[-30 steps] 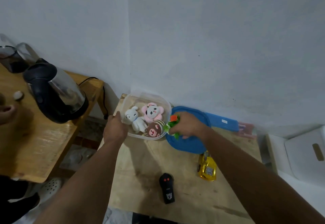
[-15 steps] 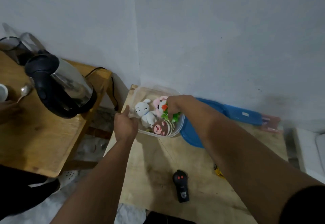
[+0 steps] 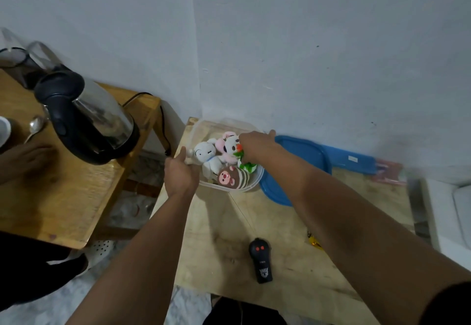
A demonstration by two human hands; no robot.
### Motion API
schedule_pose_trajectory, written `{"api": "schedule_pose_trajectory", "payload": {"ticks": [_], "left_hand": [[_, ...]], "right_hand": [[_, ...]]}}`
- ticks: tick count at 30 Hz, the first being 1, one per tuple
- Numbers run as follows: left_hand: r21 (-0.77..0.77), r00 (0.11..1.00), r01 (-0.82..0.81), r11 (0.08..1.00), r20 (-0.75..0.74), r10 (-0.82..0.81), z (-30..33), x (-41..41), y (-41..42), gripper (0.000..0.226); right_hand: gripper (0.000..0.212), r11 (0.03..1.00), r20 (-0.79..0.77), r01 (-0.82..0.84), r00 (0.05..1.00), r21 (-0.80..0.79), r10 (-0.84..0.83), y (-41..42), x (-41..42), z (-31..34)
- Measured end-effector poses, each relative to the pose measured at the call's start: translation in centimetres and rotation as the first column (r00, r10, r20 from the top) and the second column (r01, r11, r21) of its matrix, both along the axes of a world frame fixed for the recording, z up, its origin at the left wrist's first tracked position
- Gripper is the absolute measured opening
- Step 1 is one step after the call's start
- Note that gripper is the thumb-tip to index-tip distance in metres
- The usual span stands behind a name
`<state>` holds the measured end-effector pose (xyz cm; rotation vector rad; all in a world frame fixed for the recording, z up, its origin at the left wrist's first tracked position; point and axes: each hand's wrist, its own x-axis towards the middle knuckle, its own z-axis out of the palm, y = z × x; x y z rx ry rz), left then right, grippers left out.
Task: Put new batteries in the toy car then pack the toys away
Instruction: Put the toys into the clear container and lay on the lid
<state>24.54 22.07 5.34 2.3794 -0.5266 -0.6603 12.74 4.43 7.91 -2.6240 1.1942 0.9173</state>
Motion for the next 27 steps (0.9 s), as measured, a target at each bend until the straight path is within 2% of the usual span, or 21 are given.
{"api": "schedule_pose_trajectory", "payload": {"ticks": [4,6,9,10,12,14,15,16,18,19,21,22,23,25,27], "left_hand": [[-0.003,1.000,0.017,1.000,0.005,-0.017,-0.1,0.3,0.0,0.060],[-0.013,1.000,0.020,1.000,-0.008,-0.021,-0.2,0.7,0.1,0.060],[-0.012,0.997,0.017,1.000,-0.073,-0.018,0.5,1.3,0.3,0.058],[-0.018,0.995,0.008,1.000,-0.099,-0.010,0.7,1.4,0.3,0.058],[-0.015,0.990,-0.001,1.000,-0.140,-0.002,1.0,1.8,0.6,0.060],[-0.012,0.988,0.018,1.000,-0.151,-0.019,0.9,2.0,0.9,0.064],[-0.015,0.986,0.013,1.000,-0.164,-0.016,0.7,2.1,0.9,0.067],[-0.016,0.984,0.008,1.000,-0.175,-0.010,1.0,1.9,1.0,0.068],[-0.023,0.984,0.004,1.000,-0.178,-0.008,1.6,1.5,0.9,0.063],[-0.020,0.986,0.013,1.000,-0.167,-0.016,1.9,1.2,0.9,0.061],[-0.013,0.988,0.032,0.999,-0.152,-0.034,2.3,0.7,0.8,0.061],[-0.013,0.989,0.040,0.999,-0.140,-0.042,2.0,0.7,0.8,0.061],[-0.005,0.991,0.045,0.999,-0.125,-0.045,2.2,0.6,0.9,0.060],[-0.005,0.993,0.036,0.999,-0.117,-0.036,2.1,0.6,1.0,0.060],[0.002,0.993,0.035,0.999,-0.110,-0.035,1.9,0.7,1.1,0.061]], "right_hand": [[0.039,1.000,0.038,-0.021,0.999,-0.014,0.021,0.8,-1.1,-0.3],[0.052,0.999,0.092,-0.022,0.996,0.024,0.020,1.0,-1.7,0.6],[0.073,1.000,0.287,-0.009,0.958,-0.009,0.011,1.4,-3.4,2.4],[0.069,0.999,0.375,0.020,0.927,-0.044,-0.002,1.9,-4.2,2.9],[0.050,0.989,0.568,0.114,0.822,-0.091,-0.043,3.4,-6.4,3.7],[0.028,0.978,0.696,0.204,0.709,-0.046,-0.115,5.7,-8.9,4.0],[0.020,0.975,0.705,0.222,0.691,0.000,-0.157,7.2,-10.1,4.0],[0.015,0.973,0.679,0.225,0.708,0.045,-0.195,8.8,-11.2,3.8],[0.017,0.966,0.533,0.223,0.806,0.129,-0.258,11.7,-12.9,3.2],[0.027,0.959,0.422,0.233,0.862,0.159,-0.280,13.0,-13.6,2.5],[0.063,0.948,0.194,0.243,0.939,0.207,-0.283,15.2,-14.8,1.4],[0.077,0.935,0.096,0.256,0.953,0.247,-0.287,16.3,-15.3,0.7],[0.081,0.912,0.026,0.282,0.953,0.296,-0.303,17.2,-15.6,-0.1],[0.070,0.878,0.018,0.330,0.933,0.348,-0.358,18.9,-16.1,-2.0],[0.065,0.884,0.069,0.340,0.922,0.322,-0.380,20.3,-16.1,-3.2]]}}
